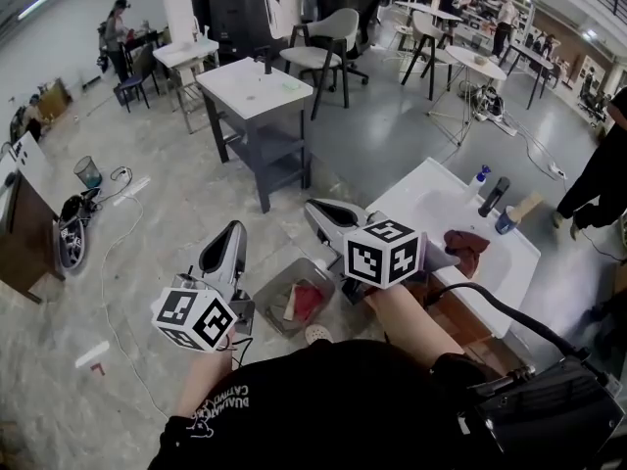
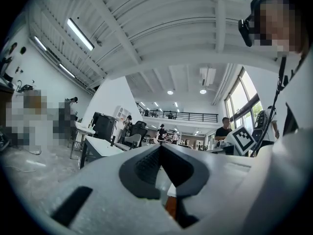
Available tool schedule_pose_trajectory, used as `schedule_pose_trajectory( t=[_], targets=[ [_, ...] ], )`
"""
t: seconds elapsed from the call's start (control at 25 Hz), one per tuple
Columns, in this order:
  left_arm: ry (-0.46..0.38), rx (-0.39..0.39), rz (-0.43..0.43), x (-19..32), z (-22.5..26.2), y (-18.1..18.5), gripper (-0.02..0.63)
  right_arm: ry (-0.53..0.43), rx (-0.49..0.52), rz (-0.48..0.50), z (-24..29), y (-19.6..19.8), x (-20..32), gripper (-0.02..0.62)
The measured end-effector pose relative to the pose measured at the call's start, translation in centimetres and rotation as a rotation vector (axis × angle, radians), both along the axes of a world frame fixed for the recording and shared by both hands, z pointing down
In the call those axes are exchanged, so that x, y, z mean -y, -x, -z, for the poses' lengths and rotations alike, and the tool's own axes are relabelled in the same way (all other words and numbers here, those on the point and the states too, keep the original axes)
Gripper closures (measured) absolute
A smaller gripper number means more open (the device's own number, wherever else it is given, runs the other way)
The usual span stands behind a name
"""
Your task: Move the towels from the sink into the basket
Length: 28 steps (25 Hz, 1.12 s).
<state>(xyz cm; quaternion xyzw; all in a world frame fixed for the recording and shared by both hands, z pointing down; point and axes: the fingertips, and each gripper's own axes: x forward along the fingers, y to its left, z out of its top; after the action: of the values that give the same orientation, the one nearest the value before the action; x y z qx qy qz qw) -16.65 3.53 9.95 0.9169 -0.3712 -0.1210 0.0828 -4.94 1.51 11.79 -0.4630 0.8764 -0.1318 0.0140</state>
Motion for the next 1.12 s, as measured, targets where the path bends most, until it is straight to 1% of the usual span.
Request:
schedule_pose_trajectory(
  t=[0.16, 0.28, 0.36, 0.48, 0.64, 0.76, 0.88, 1.0, 1.12],
  targets=[
    [-0.002, 0.034, 0.017, -0.3, -0.9, -0.2, 0.604, 0.003, 0.017, 0.008, -0.4, -0.3, -0.3, 0.591],
    [-0.009, 0.028, -0.008, -1.1, -0.9, -0.3, 0.603, 0.002, 0.003, 0.010, -0.6, -0.1, -0.9, 0.591],
    [-0.021, 0.037, -0.029, -1.5, -0.9, -0.8, 0.603, 0.010, -0.009, 0.009, -0.8, -0.1, -1.3, 0.591],
    [-0.022, 0.076, -0.068, -2.0, -1.3, -2.4, 0.602, 0.030, -0.028, 0.000, -1.4, -0.9, -2.0, 0.591],
    [0.026, 0.087, -0.166, -2.7, -2.7, -5.2, 0.603, 0.060, -0.021, -0.041, -2.5, -2.9, -2.6, 0.591],
    [0.059, 0.098, -0.235, -3.0, -3.5, -7.6, 0.603, 0.075, -0.009, -0.077, -3.2, -4.8, -3.2, 0.591],
    [0.067, 0.082, -0.299, -3.2, -3.5, -10.5, 0.603, 0.085, -0.010, -0.121, -3.7, -7.5, -4.0, 0.591],
    [0.064, 0.083, -0.376, -3.5, -2.9, -14.7, 0.603, 0.103, 0.010, -0.195, -3.9, -11.8, -4.9, 0.591],
    [0.070, 0.089, -0.418, -3.4, -3.0, -19.5, 0.603, 0.117, 0.030, -0.253, -4.0, -16.9, -5.5, 0.591]
  ],
)
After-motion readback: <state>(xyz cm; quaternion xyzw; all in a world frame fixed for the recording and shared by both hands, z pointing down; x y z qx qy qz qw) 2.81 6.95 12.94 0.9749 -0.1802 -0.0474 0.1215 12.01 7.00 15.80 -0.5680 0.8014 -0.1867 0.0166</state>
